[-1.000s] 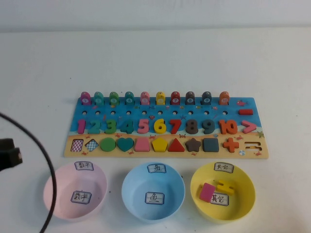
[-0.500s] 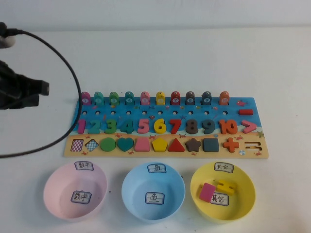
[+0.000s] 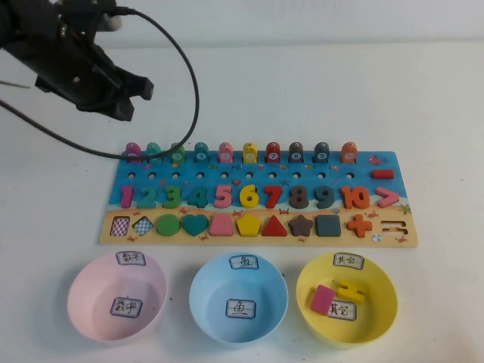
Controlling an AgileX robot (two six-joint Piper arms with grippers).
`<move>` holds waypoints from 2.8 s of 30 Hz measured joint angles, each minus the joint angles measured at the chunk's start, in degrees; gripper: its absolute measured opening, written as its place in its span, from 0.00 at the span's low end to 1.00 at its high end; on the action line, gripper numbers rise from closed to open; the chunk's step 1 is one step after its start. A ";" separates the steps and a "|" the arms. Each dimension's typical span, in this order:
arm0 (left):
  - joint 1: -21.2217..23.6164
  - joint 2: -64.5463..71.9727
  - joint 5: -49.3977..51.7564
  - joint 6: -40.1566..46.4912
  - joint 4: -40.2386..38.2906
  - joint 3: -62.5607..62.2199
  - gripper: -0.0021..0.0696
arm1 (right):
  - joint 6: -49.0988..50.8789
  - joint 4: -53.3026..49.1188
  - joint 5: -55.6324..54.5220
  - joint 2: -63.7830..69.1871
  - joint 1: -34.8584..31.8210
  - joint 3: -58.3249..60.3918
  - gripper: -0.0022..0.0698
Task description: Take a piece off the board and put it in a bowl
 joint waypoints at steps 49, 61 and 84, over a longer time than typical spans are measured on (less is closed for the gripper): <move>2.04 23.93 6.95 -5.20 4.55 -20.37 0.56 | 0.00 0.00 0.00 0.00 0.00 0.00 0.01; 2.04 24.97 5.53 -5.20 4.55 -20.37 0.56 | 0.00 0.00 0.00 0.00 0.00 0.00 0.01; 2.04 26.43 5.26 -5.20 4.79 -20.37 0.33 | 0.00 0.00 0.00 0.00 0.00 0.00 0.01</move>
